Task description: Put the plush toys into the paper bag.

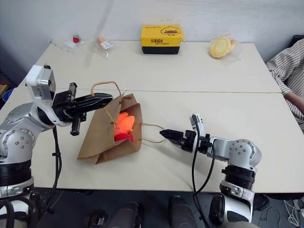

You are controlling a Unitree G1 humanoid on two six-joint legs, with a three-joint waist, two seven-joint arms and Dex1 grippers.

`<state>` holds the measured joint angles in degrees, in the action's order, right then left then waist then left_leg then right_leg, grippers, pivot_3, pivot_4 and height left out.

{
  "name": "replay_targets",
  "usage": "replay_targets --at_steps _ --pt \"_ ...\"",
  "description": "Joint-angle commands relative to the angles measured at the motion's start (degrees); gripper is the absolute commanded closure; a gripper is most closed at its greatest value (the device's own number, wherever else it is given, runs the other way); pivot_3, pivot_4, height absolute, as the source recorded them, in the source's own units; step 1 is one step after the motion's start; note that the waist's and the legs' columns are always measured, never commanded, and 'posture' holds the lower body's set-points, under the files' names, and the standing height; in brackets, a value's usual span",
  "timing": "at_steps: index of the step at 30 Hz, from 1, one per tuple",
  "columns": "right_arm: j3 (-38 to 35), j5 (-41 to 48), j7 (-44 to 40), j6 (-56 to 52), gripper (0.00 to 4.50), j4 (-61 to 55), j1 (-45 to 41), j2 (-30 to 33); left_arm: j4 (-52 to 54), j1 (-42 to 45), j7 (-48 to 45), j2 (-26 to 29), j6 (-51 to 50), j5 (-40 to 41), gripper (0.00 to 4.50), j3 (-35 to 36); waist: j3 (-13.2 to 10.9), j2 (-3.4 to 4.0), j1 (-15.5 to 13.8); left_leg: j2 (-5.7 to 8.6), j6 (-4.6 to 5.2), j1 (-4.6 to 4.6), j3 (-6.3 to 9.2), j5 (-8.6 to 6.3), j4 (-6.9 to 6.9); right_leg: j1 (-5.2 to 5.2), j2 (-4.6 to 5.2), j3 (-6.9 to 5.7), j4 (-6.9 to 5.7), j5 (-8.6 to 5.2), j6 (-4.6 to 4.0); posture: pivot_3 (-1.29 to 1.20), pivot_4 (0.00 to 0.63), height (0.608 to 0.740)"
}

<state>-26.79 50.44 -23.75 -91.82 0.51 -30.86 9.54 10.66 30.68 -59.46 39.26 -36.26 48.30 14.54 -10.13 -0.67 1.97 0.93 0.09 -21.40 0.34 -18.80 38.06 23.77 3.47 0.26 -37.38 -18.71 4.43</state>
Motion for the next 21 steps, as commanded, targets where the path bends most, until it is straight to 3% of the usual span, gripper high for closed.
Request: replay_targets --at_steps 1,4,6,9,18,21 --pt "1.70 1.68 3.00 -0.68 0.06 0.78 -0.15 -3.78 1.35 0.92 -0.03 0.71 0.91 0.06 4.50 0.29 0.00 0.00 0.18 0.00 0.00 0.00 0.00 0.00 0.00 0.00 0.00 0.00 0.00 0.00 0.00 0.00 0.150 0.740" --pt "0.06 0.73 4.41 0.15 0.06 1.13 -1.12 -6.26 1.45 0.87 -0.03 0.71 0.92 0.02 4.50 0.26 0.00 0.00 0.22 -0.01 -0.01 0.00 0.00 0.00 -0.01 0.01 0.00 0.01 -0.01 0.00 0.00 0.00 0.150 0.740" --pt "-0.98 0.48 5.08 1.57 0.44 1.68 -1.89 -7.35 1.59 0.73 -0.01 0.78 0.82 0.07 4.50 0.35 0.00 0.00 0.12 -0.01 -0.01 0.00 0.00 0.00 -0.01 0.01 0.00 0.00 -0.01 0.00 0.00 0.00 0.150 0.740" --pt "-1.26 0.08 5.68 4.98 1.27 1.94 -2.31 -7.59 2.03 0.26 0.08 0.88 0.68 0.20 4.50 0.55 -0.01 0.02 -0.13 0.00 -0.01 -0.02 0.00 0.00 -0.01 0.03 0.01 0.00 -0.01 0.00 0.00 0.00 0.150 0.740" --pt "1.07 1.51 -0.09 15.97 4.49 -2.71 -1.55 -2.59 1.95 -0.48 0.09 0.47 1.48 -0.57 4.50 0.28 -0.02 0.03 -0.24 0.02 0.00 -0.06 0.00 0.00 -0.01 0.06 0.02 -0.01 0.02 0.00 0.00 0.00 0.150 0.740" --pt "3.01 3.14 -7.93 20.02 4.49 -7.15 -1.97 3.14 1.23 0.02 -0.01 0.22 1.91 -1.21 4.50 -0.23 -0.05 0.07 -0.27 0.03 0.01 -0.08 -0.01 -0.01 -0.01 0.05 0.02 -0.01 0.05 0.00 0.00 0.00 0.150 0.740"
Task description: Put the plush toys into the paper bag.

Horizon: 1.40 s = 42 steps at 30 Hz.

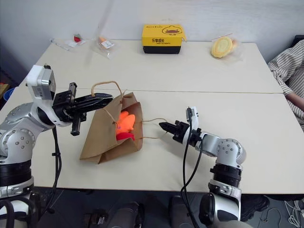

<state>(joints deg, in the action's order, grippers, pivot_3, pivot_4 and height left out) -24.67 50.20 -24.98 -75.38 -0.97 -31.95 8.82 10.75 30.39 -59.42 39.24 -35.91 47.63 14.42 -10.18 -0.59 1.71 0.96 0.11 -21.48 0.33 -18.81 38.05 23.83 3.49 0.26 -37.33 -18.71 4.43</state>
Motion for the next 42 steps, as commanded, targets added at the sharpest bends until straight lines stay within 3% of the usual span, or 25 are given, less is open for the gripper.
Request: replay_targets --at_steps 1,9,15,19,24,32,35,38,42 --pt "0.59 4.66 -8.74 4.69 4.49 -6.62 -1.22 5.10 0.74 0.60 -0.03 0.12 1.75 -0.82 4.50 -0.33 0.00 0.00 -0.02 0.00 0.01 0.00 0.00 0.00 0.00 0.00 0.00 0.00 0.01 0.00 0.00 0.00 0.150 0.740" --pt "-4.91 17.33 -7.74 2.68 4.49 -7.38 -10.48 15.76 -7.25 6.32 2.22 -4.64 9.61 -7.19 4.50 -3.00 -0.01 0.00 -0.14 -0.01 0.01 0.00 0.02 0.00 0.01 -0.02 0.01 -0.03 0.04 0.00 0.00 0.00 0.150 0.740" --pt "-1.33 16.56 -4.62 5.13 4.49 -3.51 -19.02 18.10 -15.25 9.77 1.26 -8.91 18.36 -13.45 4.50 -6.02 -0.01 0.00 0.02 -0.03 0.01 0.00 -0.02 0.00 -0.01 -0.02 -0.02 -0.02 0.11 0.00 0.00 0.00 0.150 0.740" --pt "2.46 14.97 -5.71 7.23 4.49 -4.17 -17.53 17.46 -16.10 10.17 1.76 -11.06 21.11 -14.99 4.50 -6.78 -0.01 -0.01 -0.15 -0.05 0.02 -0.09 0.01 0.00 -0.01 0.00 0.00 -0.06 0.18 0.01 0.01 0.00 0.150 0.740" --pt "1.91 15.61 -4.53 9.74 4.49 -3.08 -14.47 16.54 -13.77 8.40 3.00 -13.58 22.88 -15.67 4.50 -7.37 -0.01 -0.01 -0.24 -0.04 0.05 -0.16 0.00 -0.02 0.03 -0.01 0.02 -0.06 0.26 0.04 0.08 0.00 0.150 0.740" --pt "3.40 13.19 -8.12 11.77 4.49 -3.60 -8.50 21.10 -8.36 5.65 3.01 -14.34 20.94 -14.05 4.50 -8.61 -0.01 -0.01 -0.25 -0.05 0.05 -0.16 0.01 -0.02 0.05 -0.02 0.01 -0.06 0.26 0.05 0.09 0.00 0.150 0.740" --pt "4.18 16.00 -13.27 8.33 3.84 -5.48 -5.60 25.20 -7.12 4.87 2.87 -14.46 20.43 -14.30 4.50 -9.38 -0.01 -0.01 -0.28 -0.05 0.06 -0.16 0.01 -0.02 0.05 -0.02 0.01 -0.06 0.27 0.05 0.09 0.00 0.150 0.740" --pt "4.65 15.73 -14.38 9.17 2.78 -7.02 -4.51 26.58 -6.67 4.52 3.04 -14.59 19.59 -13.80 4.50 -9.27 -0.01 -0.01 -0.27 -0.05 0.07 -0.16 0.01 -0.03 0.04 -0.03 0.01 -0.07 0.29 0.05 0.09 0.00 0.150 0.740" --pt "4.69 14.06 -14.21 11.03 1.32 -7.54 -3.88 27.27 -6.91 4.72 2.88 -14.80 18.22 -12.76 3.57 -9.11 -0.01 -0.01 -0.18 -0.05 0.07 -0.12 0.00 -0.02 0.06 -0.04 0.00 -0.04 0.27 0.05 0.10 0.00 0.150 0.740"
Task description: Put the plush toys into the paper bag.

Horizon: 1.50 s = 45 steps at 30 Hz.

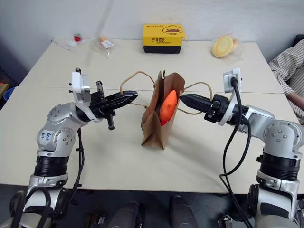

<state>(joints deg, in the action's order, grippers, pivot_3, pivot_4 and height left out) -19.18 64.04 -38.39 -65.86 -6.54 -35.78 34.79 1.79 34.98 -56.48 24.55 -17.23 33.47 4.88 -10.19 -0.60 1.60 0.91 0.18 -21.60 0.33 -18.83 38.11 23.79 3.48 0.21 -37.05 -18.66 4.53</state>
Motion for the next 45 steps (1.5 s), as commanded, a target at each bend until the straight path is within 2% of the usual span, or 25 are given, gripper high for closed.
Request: replay_targets --at_steps 1,3,4,8,11,16,18,21,23,24,26,28,30,41,45 --pt "-1.10 1.19 -1.79 0.89 0.99 -2.11 0.27 2.07 1.80 0.28 0.45 -0.08 -0.83 1.34 3.28 0.57 0.00 0.00 -0.16 0.00 0.00 0.00 0.01 0.00 0.00 0.00 0.00 -0.01 0.00 0.00 0.00 0.00 0.150 0.740" --pt "-2.49 1.77 -1.93 1.15 0.22 -2.52 0.93 3.46 1.77 0.29 1.13 0.37 -2.04 1.76 2.60 1.21 0.00 0.00 -0.25 0.00 0.00 0.00 0.01 0.00 0.00 -0.01 0.01 -0.01 0.00 0.00 0.00 0.00 0.150 0.740" --pt "-3.54 2.26 -2.45 1.06 0.00 -2.72 1.49 4.82 2.19 -0.07 1.08 1.09 -2.95 2.26 2.28 1.75 0.00 0.00 -0.34 0.00 0.00 0.00 0.02 0.00 0.00 -0.03 0.01 -0.02 0.01 0.00 0.00 0.00 0.150 0.740" --pt "-6.64 3.92 -7.44 1.10 0.00 -4.60 5.55 10.73 4.55 -2.75 -0.72 5.22 -5.94 4.08 1.00 3.70 0.00 0.00 -1.15 0.01 0.04 -0.03 0.02 -0.02 -0.02 -0.03 0.02 -0.02 0.10 0.01 0.01 0.00 0.150 0.740" --pt "-7.96 1.02 -11.24 4.16 0.00 -6.03 9.68 15.07 5.08 -5.25 -3.13 9.90 -7.69 4.76 0.03 5.44 0.00 -0.01 -1.33 -0.01 0.04 -0.02 0.02 -0.02 -0.05 -0.03 0.00 -0.02 0.15 0.01 0.01 0.00 0.150 0.740" --pt "-8.60 -6.56 -18.03 13.25 0.00 -8.78 21.34 17.66 11.22 -13.31 -3.79 13.55 -11.58 7.91 0.01 7.31 0.00 0.00 -1.52 -0.01 0.09 0.13 0.03 -0.05 -0.04 -0.22 0.02 -0.01 0.42 0.01 0.01 0.00 0.150 0.740" --pt "-5.98 -11.35 -20.87 16.85 0.39 -8.10 28.02 17.92 15.67 -16.99 -1.88 12.92 -13.06 9.34 0.00 7.45 0.00 -0.01 -1.76 -0.01 0.14 0.14 0.07 -0.08 -0.06 -0.30 0.04 -0.04 0.52 0.01 0.01 0.00 0.150 0.740" --pt "1.11 -21.44 -23.30 28.60 1.34 -8.26 33.72 15.41 20.30 -20.34 2.44 10.58 -13.18 9.42 0.00 6.95 0.00 -0.01 -1.85 0.00 0.19 0.12 0.10 -0.11 -0.03 -0.34 0.05 0.01 0.56 0.02 0.04 0.00 0.150 0.740" --pt "5.85 -29.82 -23.18 42.88 2.03 -7.23 34.01 10.07 23.13 -22.17 5.79 8.59 -12.38 8.06 0.00 6.15 0.00 -0.01 -1.64 0.00 0.19 0.14 0.07 -0.11 0.02 -0.36 0.04 0.04 0.56 0.04 0.07 0.00 0.150 0.740" --pt "7.11 -31.02 -22.73 46.13 2.41 -7.16 33.62 7.36 24.27 -22.99 6.94 7.87 -12.06 7.42 0.00 5.59 0.00 -0.01 -1.40 0.00 0.17 0.19 0.06 -0.09 0.00 -0.36 0.02 0.05 0.54 0.05 0.10 0.00 0.150 0.740" --pt "9.72 -32.10 -20.57 48.77 3.10 -8.68 32.01 2.47 26.52 -25.39 7.40 7.79 -10.53 4.29 0.00 2.81 0.00 0.01 -0.97 0.01 0.07 0.36 -0.09 -0.04 -0.09 -0.36 -0.03 0.19 0.41 0.05 0.10 0.00 0.150 0.740" --pt "12.11 -33.78 -20.61 50.10 3.89 -9.64 31.31 1.06 27.09 -27.18 7.64 7.73 -7.98 0.85 0.00 0.46 -0.03 0.09 -0.91 0.00 -0.01 0.40 -0.08 0.00 -0.11 -0.31 -0.06 0.20 0.26 0.05 0.09 0.00 0.150 0.740" --pt "13.72 -35.10 -19.76 51.58 4.48 -9.48 30.41 -0.32 26.87 -27.44 9.62 5.91 -6.02 -0.69 0.00 -0.65 -0.03 0.08 -1.33 0.00 -0.02 0.40 -0.06 0.01 -0.09 -0.32 -0.05 0.18 0.26 0.05 0.08 0.00 0.150 0.740" --pt "22.77 -41.58 -15.90 53.57 4.48 -9.42 23.42 -4.78 24.44 -23.36 15.18 -2.11 -0.93 -6.93 0.00 -7.97 -0.02 0.06 -1.52 0.04 0.00 0.33 0.01 -0.01 0.00 -0.34 0.00 0.10 0.34 0.05 0.08 0.00 0.150 0.740" --pt "25.48 -43.55 -15.64 54.47 4.48 -8.72 21.43 -6.02 23.97 -22.55 16.79 -4.34 -2.98 -5.06 0.00 -8.36 -0.02 0.06 -1.45 0.04 -0.01 0.34 0.01 0.00 -0.02 -0.32 -0.02 0.11 0.29 0.04 0.07 0.00 0.150 0.740"
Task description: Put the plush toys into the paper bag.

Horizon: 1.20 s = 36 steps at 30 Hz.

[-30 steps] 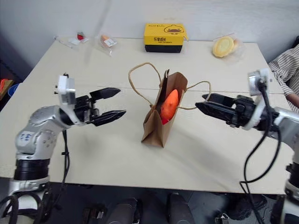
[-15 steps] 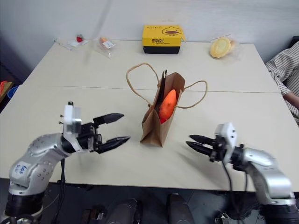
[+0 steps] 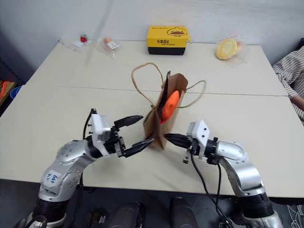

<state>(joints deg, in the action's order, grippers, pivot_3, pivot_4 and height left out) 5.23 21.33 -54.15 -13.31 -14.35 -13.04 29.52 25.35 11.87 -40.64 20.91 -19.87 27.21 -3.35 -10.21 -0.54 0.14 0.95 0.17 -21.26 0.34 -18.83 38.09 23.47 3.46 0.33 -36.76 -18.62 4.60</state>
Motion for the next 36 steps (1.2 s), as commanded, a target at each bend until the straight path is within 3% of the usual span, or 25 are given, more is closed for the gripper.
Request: replay_targets --at_steps 1,17,21,27,32,36 --pt "1.46 -1.07 0.11 2.05 4.48 -0.75 -1.52 -0.94 0.29 0.77 1.13 -1.00 -0.31 1.03 0.00 -0.23 0.00 0.00 -0.01 0.00 0.00 0.00 0.00 0.00 0.01 0.00 0.00 0.00 0.00 0.00 0.00 0.00 0.150 0.740" --pt "8.30 -7.30 2.79 6.40 4.48 4.09 -5.15 -7.56 -6.10 3.46 9.14 -5.57 5.92 -10.16 0.00 -2.90 0.00 0.00 -0.05 0.02 -0.01 0.00 0.00 0.01 0.06 0.01 0.00 -0.03 -0.05 0.00 0.00 0.00 0.150 0.740" --pt "8.40 -8.38 2.91 7.59 4.50 5.48 -5.44 -7.92 -8.02 4.47 9.02 -6.21 7.03 -10.76 0.82 -3.01 0.00 -0.01 -0.09 0.04 -0.01 0.00 0.00 0.01 0.08 0.00 0.01 -0.03 -0.05 0.00 0.00 0.00 0.150 0.740" --pt "6.70 -6.01 0.97 7.16 4.50 3.37 -3.39 -6.29 -8.91 4.92 9.04 -6.95 7.76 -11.19 2.75 -3.19 0.00 -0.01 -0.06 0.03 -0.01 -0.01 0.00 0.01 0.08 0.01 0.01 -0.03 -0.07 0.00 0.00 0.00 0.150 0.740" --pt "1.52 1.00 -2.23 3.50 4.50 -1.28 1.01 -1.35 -9.06 4.70 9.31 -7.27 8.00 -11.48 2.75 -3.37 0.00 -0.01 -0.21 0.04 0.00 -0.03 0.00 0.00 0.10 -0.02 0.03 -0.03 -0.06 0.00 0.00 0.00 0.150 0.740" --pt "-1.25 0.76 -2.21 3.64 4.50 0.19 1.80 1.59 -9.29 4.62 8.69 -7.09 8.24 -11.07 2.75 -3.23 0.00 -0.01 -0.07 0.04 0.00 0.01 -0.01 0.00 0.11 -0.02 0.01 -0.02 -0.09 0.00 0.00 0.00 0.150 0.740"
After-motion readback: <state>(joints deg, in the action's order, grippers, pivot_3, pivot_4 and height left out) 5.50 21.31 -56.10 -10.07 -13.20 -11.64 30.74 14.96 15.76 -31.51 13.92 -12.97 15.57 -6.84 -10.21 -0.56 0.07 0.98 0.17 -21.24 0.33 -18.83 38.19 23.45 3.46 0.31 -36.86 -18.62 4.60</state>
